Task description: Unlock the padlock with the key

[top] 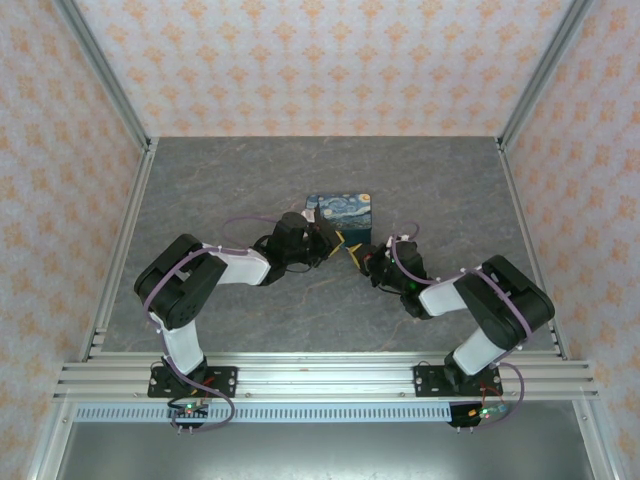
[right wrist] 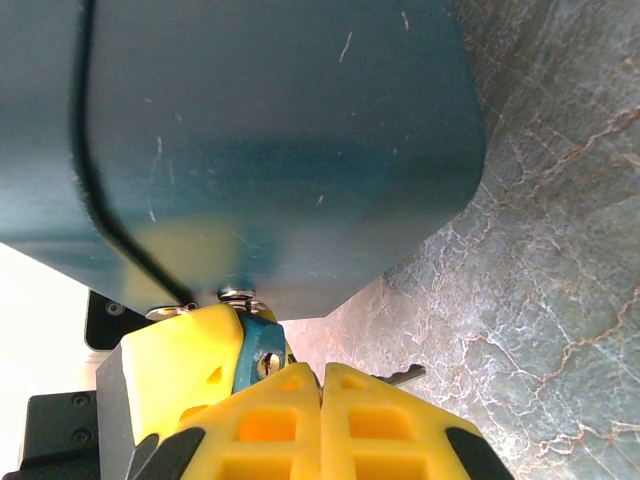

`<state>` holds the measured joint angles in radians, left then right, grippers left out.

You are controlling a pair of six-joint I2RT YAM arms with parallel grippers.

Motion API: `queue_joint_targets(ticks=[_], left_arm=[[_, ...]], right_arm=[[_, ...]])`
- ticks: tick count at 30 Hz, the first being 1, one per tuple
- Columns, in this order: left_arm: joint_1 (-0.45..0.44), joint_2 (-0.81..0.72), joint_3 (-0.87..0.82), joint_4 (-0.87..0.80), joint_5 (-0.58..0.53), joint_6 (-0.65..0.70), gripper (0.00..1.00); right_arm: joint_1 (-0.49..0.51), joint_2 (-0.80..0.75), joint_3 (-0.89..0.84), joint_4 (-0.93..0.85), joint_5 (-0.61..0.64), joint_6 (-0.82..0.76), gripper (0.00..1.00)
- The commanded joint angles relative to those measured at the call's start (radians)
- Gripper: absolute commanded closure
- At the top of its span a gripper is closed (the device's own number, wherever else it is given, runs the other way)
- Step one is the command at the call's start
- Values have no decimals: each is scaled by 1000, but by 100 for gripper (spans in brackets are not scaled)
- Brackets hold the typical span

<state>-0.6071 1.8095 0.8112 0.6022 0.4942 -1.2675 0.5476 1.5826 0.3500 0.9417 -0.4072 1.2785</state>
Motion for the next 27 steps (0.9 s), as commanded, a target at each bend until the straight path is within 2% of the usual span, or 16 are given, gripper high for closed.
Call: queue_joint_targets(ticks=[1,19,27], left_arm=[[-7,10,18,54,10,0,100],[-16,20,18,63,10,-3,100],[-19,17,-2,137,17,-65,100]], right_arm=[[5,-30,15,-5,17,-19,100],[5,-37,27,-13,15,-24,100],[-2,-22,18,43,7,-22,100]])
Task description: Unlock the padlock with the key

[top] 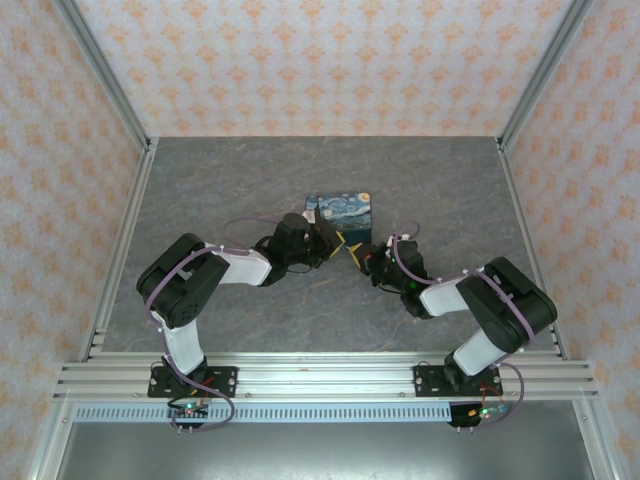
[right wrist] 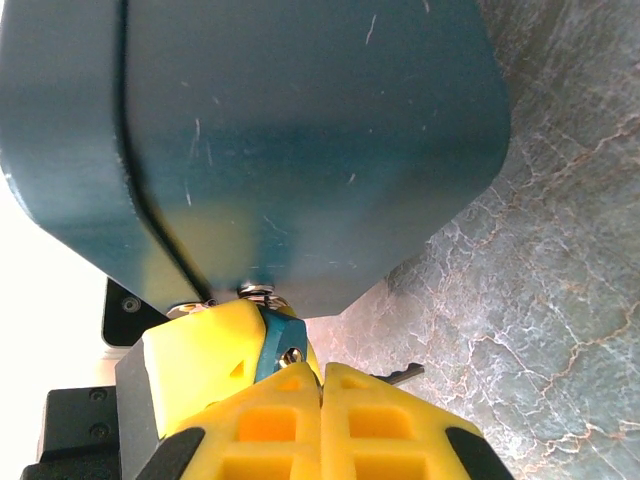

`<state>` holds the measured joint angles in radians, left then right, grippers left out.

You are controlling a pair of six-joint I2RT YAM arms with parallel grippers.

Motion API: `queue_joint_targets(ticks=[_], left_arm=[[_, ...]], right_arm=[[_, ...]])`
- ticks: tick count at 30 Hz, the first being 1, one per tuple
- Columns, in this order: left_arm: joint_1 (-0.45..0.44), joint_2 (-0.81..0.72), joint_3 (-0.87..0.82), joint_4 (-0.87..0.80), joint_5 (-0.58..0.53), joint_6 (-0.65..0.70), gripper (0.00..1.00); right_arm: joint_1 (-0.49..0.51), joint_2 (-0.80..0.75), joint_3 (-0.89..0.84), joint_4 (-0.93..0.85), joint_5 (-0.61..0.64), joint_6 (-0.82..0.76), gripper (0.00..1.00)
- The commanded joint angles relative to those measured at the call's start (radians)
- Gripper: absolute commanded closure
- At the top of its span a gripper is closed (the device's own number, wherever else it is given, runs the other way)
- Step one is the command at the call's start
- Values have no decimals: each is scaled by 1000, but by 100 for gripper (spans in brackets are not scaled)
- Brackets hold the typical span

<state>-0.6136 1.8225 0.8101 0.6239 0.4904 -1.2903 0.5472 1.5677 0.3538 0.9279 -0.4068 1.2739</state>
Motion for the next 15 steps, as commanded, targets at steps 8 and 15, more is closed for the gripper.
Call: queue_joint_targets(ticks=[8,15], left_arm=[[-13,0,-19,192,30,-108,100],[-15,-15,-20,211,30,-126,100]], right_arm=[[-34,29,2,147,-25,1,100],[-54,79,9,206,-57,21,100]])
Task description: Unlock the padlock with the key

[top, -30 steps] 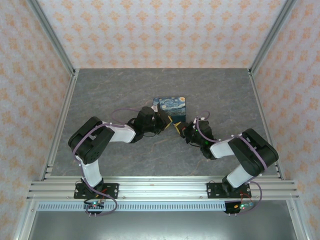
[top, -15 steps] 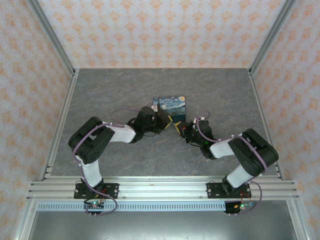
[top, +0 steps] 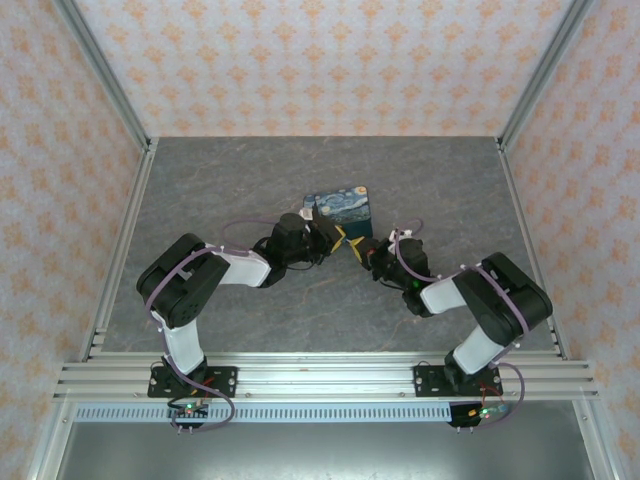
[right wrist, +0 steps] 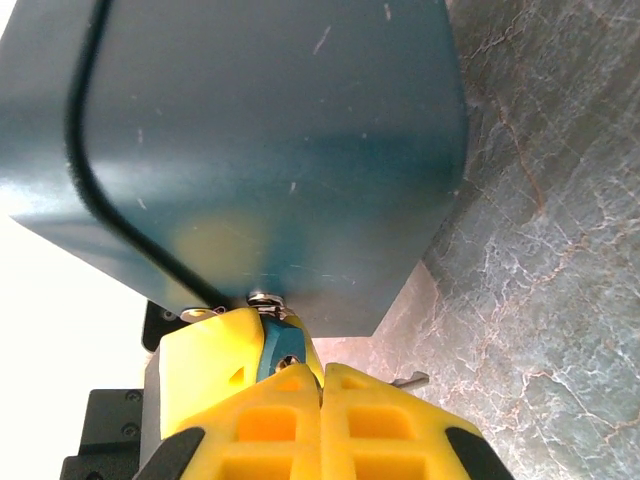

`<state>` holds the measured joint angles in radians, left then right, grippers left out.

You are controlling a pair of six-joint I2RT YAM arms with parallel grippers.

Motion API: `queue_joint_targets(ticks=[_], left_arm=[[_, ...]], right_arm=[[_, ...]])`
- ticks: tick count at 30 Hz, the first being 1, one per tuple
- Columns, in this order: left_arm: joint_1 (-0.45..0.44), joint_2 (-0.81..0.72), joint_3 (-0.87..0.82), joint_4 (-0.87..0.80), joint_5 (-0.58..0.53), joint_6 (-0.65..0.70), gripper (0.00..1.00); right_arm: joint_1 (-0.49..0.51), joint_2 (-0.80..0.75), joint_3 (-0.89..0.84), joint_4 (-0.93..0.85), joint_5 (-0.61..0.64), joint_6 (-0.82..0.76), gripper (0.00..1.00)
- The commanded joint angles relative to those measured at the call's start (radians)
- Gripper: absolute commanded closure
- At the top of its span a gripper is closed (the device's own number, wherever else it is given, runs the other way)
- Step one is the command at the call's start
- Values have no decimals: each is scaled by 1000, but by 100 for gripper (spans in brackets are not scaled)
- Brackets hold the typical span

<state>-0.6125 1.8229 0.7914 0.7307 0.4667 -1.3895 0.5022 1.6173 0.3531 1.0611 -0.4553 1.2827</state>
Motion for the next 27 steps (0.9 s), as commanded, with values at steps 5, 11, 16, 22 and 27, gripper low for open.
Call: queue_joint_targets(ticks=[5,11,16,22,27], left_arm=[[-18,-15,-5,137,53,-52,100],[-21,-28,-6,150,50,-62,100],[-23,-36,-1,151,47,-62,100],[-26,-34,7,140,49,-48,100],[-28,-28,3,148,48,-44,100]], right_arm=[[-18,66,8,114,-13,33,100],[-27,105,20,145,-34,47,100],[-31,134,25,161,-51,61,100],[-34,162,32,199,-69,88,100],[-39,189,52,225,-90,115,100]])
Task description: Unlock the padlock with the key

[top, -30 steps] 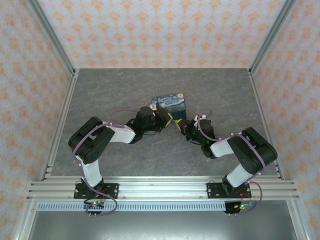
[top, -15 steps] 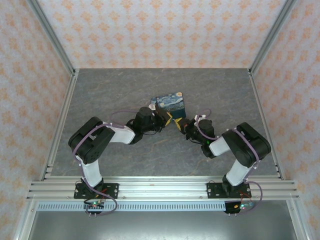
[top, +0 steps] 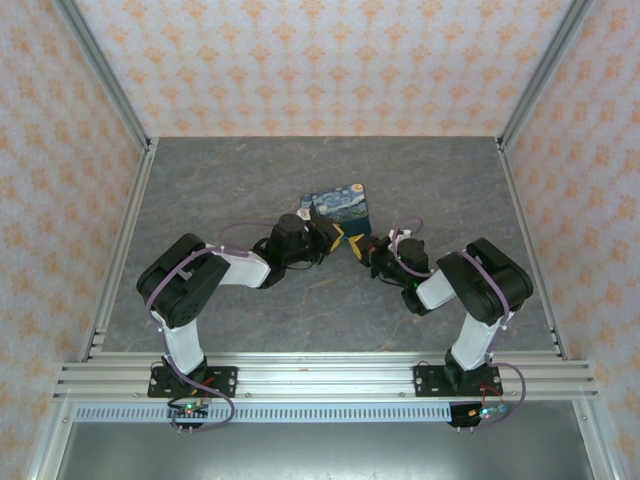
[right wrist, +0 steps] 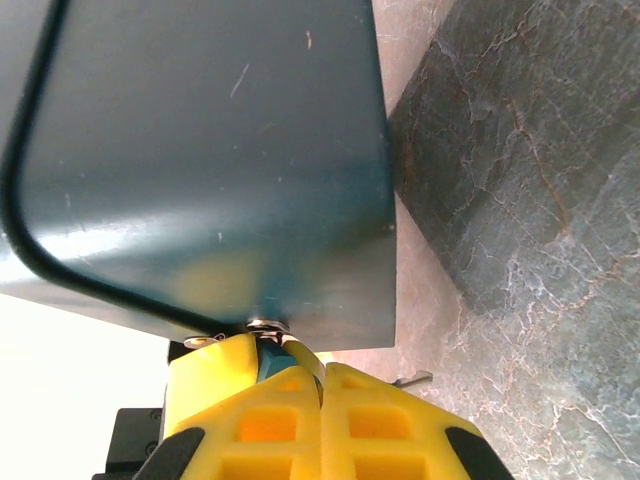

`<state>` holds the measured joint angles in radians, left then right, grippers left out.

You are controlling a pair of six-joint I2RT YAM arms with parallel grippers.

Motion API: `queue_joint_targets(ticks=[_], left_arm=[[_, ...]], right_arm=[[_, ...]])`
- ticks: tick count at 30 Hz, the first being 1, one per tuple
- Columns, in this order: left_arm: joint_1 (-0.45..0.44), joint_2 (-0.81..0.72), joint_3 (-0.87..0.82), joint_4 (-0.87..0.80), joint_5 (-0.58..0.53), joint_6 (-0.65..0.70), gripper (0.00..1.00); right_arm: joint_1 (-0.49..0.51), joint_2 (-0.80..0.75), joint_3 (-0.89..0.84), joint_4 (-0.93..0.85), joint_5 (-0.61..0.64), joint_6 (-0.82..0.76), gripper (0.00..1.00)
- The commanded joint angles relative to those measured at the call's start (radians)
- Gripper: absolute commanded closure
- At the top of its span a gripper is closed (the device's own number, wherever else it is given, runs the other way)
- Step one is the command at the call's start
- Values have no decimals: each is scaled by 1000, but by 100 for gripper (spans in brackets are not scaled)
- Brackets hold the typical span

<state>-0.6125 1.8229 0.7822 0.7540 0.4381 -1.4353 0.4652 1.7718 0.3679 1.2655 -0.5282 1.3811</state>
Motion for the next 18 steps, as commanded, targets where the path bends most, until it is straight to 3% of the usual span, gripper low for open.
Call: queue_joint_targets(ticks=[1,18], left_arm=[[-28,-28,9,134,76,0,100],[-55,-17,28,135,82,8,100]], right_arm=[[-3,42,42,24,-20,20,100],[-4,104,108,58,-53,63,100]])
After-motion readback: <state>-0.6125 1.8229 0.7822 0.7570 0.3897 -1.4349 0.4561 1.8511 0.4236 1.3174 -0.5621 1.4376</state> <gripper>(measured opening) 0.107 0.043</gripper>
